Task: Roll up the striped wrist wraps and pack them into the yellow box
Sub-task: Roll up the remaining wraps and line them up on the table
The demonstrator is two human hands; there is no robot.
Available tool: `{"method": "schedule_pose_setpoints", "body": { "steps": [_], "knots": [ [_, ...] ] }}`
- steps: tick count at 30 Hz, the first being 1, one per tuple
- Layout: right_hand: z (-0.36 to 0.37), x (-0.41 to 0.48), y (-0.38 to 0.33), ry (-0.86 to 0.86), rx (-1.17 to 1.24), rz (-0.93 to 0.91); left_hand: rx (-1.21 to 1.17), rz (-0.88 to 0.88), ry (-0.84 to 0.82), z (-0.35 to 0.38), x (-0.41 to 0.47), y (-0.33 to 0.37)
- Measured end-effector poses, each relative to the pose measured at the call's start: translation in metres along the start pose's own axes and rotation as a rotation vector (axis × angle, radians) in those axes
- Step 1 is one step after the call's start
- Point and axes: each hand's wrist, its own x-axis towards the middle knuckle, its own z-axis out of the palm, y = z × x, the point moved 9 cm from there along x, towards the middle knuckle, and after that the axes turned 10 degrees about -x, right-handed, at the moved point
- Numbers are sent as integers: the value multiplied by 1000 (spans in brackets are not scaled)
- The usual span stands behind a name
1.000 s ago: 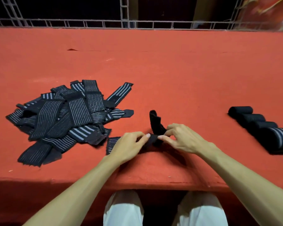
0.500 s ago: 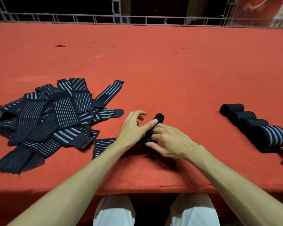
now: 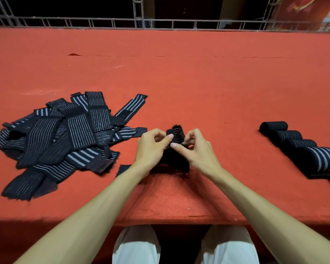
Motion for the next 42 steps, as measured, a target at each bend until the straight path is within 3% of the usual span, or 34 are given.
{"method": "schedule_pose_setpoints", "body": {
  "steps": [6, 10, 14, 18, 23, 27, 32, 35, 39, 42],
  "knots": [
    [-6, 9, -15, 11, 49, 47, -130, -51, 2, -15, -5, 4],
    [-1, 9, -1, 25, 301, 180, -264, -134, 139, -30, 2, -10],
    [-10, 12, 24, 103, 217, 238, -275, -119, 313, -56, 8, -6],
    [-26, 11, 33, 131, 139, 234, -33, 53, 171, -54, 7, 30],
    [-45, 8, 0, -8, 13, 71, 98, 226, -84, -22, 0, 86],
    [-70, 0, -57, -47, 253, -145, 6, 311, -158, -2, -10, 134],
    [-108, -5, -97, 58, 386, -214, -224, 271, -145, 1, -22, 165],
    [-131, -5, -102, 145, 581, -127, -314, 209, -234, 5, -33, 167],
    [-154, -10, -110, 137, 834, -38, -79, 127, -528, 29, -54, 159],
    [-171, -16, -119, 130, 937, -17, -56, 99, -600, 40, -66, 164]
  ]
}}
